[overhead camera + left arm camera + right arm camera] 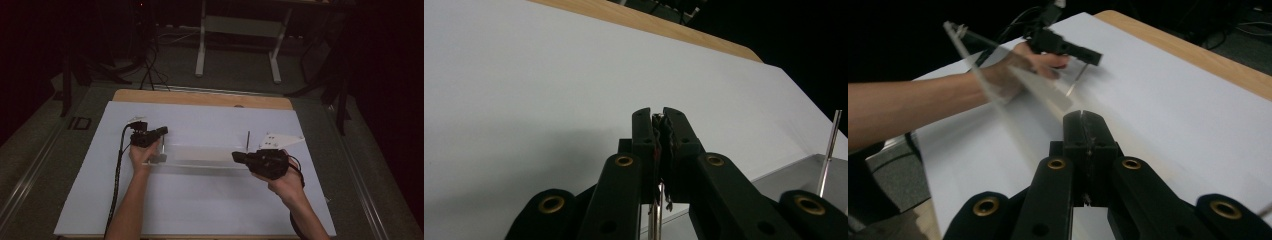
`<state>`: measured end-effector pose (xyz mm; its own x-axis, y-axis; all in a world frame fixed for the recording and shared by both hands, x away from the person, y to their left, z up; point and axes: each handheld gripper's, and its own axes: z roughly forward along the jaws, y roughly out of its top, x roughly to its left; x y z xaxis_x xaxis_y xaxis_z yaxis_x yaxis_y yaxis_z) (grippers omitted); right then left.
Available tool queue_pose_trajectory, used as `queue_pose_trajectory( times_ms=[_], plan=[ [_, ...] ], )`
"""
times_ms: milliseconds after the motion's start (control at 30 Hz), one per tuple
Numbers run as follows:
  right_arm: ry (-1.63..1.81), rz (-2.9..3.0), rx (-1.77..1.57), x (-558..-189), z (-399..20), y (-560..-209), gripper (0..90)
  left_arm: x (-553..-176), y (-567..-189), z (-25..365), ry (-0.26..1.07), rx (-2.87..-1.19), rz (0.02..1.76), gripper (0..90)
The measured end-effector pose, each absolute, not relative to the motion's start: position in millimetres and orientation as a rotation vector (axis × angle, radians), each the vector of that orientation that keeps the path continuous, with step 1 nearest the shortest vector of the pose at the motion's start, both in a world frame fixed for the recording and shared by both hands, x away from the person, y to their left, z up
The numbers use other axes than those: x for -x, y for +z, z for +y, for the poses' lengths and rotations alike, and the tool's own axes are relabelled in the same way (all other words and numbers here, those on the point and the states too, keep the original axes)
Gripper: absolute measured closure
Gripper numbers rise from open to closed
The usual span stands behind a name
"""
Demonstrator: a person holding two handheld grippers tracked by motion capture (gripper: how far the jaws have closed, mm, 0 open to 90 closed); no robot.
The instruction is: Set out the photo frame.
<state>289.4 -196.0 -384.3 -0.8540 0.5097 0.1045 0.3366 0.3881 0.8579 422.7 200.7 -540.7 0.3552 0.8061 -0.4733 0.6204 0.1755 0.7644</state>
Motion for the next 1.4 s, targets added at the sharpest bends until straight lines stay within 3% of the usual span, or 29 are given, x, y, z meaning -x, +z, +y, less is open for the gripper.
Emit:
queue_pose_trajectory(
  times_ms=[400,633,1000,1400],
  plan=[
    [1.516,2.451,-0.645,-252.6,-172.9,-400.3,90.0,-423.9,-541.1,201.0,0.204,-1.519,1.347,85.6],
    [1.383,2.411,-0.639,-255.5,-162.4,-420.1,90.0,-424.0,-541.0,201.5,0.198,-1.518,1.345,85.5],
    [1.395,2.377,-0.692,-264.9,-160.5,-423.2,90.0,-424.8,-538.8,202.4,0.208,-1.548,1.334,83.5],
    [1.447,2.346,-0.733,-272.5,-160.7,-416.2,90.0,-412.5,-527.3,213.1,0.286,-1.584,1.285,65.7]
  ],
)
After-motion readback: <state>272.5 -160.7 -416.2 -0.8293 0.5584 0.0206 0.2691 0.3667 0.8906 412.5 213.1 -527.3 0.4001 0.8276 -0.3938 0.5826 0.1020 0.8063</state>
